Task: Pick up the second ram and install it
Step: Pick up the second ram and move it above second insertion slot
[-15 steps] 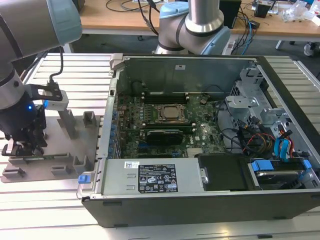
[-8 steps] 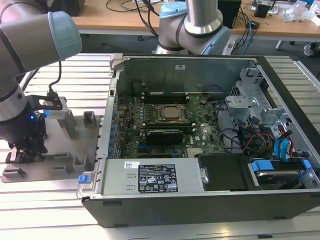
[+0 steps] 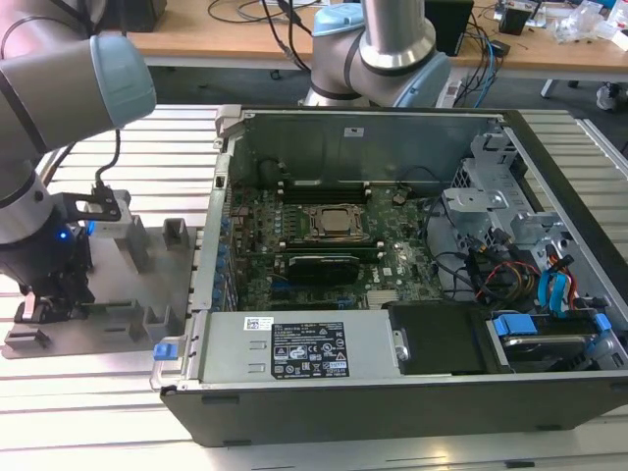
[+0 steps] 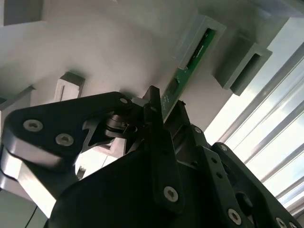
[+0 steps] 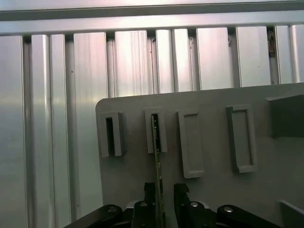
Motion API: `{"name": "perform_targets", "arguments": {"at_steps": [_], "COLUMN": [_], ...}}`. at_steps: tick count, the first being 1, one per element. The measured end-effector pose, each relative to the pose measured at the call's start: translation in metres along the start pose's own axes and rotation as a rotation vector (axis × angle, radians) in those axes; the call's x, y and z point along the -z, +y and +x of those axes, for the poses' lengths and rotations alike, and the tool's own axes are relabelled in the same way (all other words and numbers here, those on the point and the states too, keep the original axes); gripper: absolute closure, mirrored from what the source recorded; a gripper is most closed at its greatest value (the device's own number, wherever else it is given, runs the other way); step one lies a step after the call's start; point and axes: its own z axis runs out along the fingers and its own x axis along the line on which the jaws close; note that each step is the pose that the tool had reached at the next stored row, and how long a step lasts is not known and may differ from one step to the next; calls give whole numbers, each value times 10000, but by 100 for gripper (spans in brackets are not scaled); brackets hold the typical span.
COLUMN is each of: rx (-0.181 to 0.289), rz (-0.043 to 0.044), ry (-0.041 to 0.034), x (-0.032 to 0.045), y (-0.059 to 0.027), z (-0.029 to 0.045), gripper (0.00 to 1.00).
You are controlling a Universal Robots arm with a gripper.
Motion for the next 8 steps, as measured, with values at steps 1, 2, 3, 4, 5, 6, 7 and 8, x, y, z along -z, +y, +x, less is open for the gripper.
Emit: {"name": "perform_targets", "arguments": {"at_steps": [1, 2, 3, 4, 5, 6, 7, 8], "rx": [4, 5, 5, 5, 3, 4, 3, 4], "rz": [139, 139, 140, 141, 146, 159, 158, 159], "ry": [-7, -7, -7, -7, -6, -8, -9, -8], "x": [-1, -1, 0, -1, -1, -3, -2, -2], "y": [0, 0, -1, 1, 29, 75, 76, 76], "z": [1, 1, 1, 1, 2, 4, 4, 4], "gripper": [70, 70, 70, 70, 70, 70, 70, 70]}}
